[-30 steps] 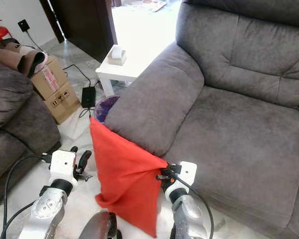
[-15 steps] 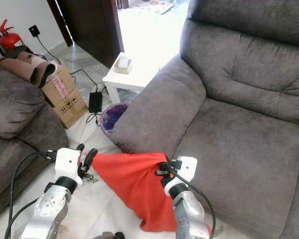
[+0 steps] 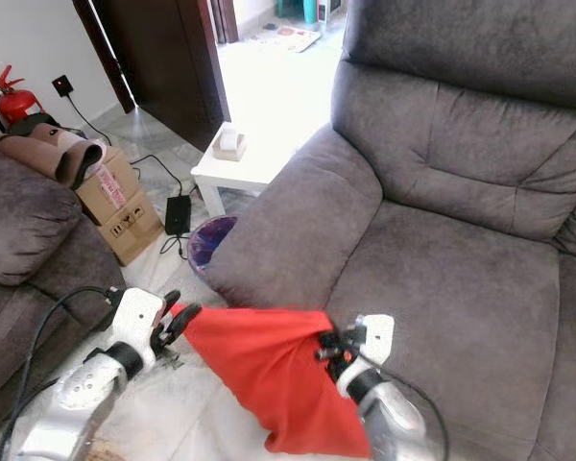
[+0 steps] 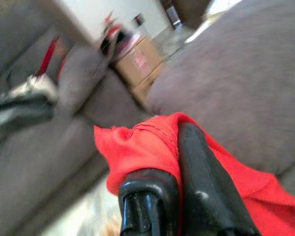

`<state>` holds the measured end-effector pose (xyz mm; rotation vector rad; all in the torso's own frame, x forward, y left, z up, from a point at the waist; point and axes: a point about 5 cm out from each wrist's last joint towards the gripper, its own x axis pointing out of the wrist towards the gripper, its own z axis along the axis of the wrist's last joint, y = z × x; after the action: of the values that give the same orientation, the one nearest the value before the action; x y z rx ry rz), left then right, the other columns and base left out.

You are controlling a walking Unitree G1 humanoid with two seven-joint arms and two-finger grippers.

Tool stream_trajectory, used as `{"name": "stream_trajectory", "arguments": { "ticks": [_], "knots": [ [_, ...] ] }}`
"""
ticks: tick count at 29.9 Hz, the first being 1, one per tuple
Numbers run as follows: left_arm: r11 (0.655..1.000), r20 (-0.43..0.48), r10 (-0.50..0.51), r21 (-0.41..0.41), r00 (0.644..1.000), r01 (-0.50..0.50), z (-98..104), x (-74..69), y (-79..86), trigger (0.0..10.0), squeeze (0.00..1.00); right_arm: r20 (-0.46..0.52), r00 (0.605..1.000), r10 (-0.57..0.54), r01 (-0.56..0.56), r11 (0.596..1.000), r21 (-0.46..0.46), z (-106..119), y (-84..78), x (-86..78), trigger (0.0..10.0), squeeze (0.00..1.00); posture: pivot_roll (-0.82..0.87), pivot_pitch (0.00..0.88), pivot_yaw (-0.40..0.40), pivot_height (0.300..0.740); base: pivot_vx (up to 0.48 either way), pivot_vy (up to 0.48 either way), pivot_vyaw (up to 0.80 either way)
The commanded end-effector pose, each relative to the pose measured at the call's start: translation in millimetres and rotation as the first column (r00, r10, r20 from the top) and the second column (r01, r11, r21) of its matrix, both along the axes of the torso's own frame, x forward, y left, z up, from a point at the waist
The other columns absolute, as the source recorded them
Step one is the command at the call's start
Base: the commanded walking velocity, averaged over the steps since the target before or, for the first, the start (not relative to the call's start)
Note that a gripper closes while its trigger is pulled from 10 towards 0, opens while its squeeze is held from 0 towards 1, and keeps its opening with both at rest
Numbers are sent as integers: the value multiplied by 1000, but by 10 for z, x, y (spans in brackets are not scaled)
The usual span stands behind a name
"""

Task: Move the pillow to the sofa from floor

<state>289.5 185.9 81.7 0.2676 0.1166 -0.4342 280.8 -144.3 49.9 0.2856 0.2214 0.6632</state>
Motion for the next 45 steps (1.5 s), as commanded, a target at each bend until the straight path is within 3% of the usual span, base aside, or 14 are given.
{"name": "stream_trajectory", "arguments": {
  "ticks": [1,4,5,6,12,14,17,25,27,28,30,33,43,45],
  "knots": [
    [994,-42,-15,106,999,20,-100,12,160,10000,0,101,994,44,-46,999,13,195,30,82,10000,0,15,97,79,740,0,0,0],
    [993,-85,-47,102,995,56,-91,63,227,10000,0,88,992,88,-87,996,-16,185,19,64,10000,0,9,100,79,740,0,0,0],
    [987,-92,-82,134,992,94,-78,73,226,10000,318,69,989,127,-124,991,-39,156,37,35,10000,0,0,96,81,740,0,0,0],
    [973,-114,-148,160,982,166,-82,62,201,10000,1000,52,983,175,-171,983,-70,113,71,-5,10000,0,-3,94,80,740,0,0,0],
    [852,-216,-458,168,862,495,3,-56,80,10000,1000,-23,931,363,-363,923,-129,7,168,-180,10000,0,-2,95,77,740,0,0,0],
    [834,-245,-484,163,840,528,-10,-82,84,10000,1000,-27,928,371,-371,920,-128,6,166,-187,10000,0,-1,94,76,740,0,0,0],
    [731,-364,-545,235,755,641,-157,-235,118,10000,1000,-31,916,399,-399,905,-146,-13,205,-209,10000,0,1,93,72,740,0,0,0],
    [670,-385,-582,272,716,691,-316,-339,76,10000,1000,-21,894,448,-445,883,-149,28,220,-237,10000,0,-3,97,68,740,0,0,0],
    [645,-398,-602,269,693,715,-374,-393,26,10000,0,-18,891,454,-451,878,-157,49,215,-234,10000,0,-4,97,67,740,0,0,0],
    [645,-398,-602,269,693,715,-374,-393,26,10000,0,-18,891,454,-451,878,-157,49,215,-234,10000,0,-4,97,67,740,0,0,0],
    [569,-459,-630,277,627,774,-473,-501,-11,10000,0,-11,884,468,-463,871,-165,79,223,-230,10000,0,-5,97,67,740,0,0,0],
    [551,-465,-631,295,621,780,-516,-519,-14,10000,0,-2,883,469,-463,871,-163,104,230,-219,10000,0,-6,98,68,740,0,0,0],
    [545,-468,-600,356,649,759,-594,-504,48,10000,0,4,881,474,-467,870,-157,136,226,-229,10000,0,-17,100,74,740,0,0,0],
    [577,-452,-584,353,674,737,-651,-516,41,10000,0,5,885,466,-459,874,-160,146,212,-213,10000,0,-17,102,74,740,0,0,0]
  ]
}}
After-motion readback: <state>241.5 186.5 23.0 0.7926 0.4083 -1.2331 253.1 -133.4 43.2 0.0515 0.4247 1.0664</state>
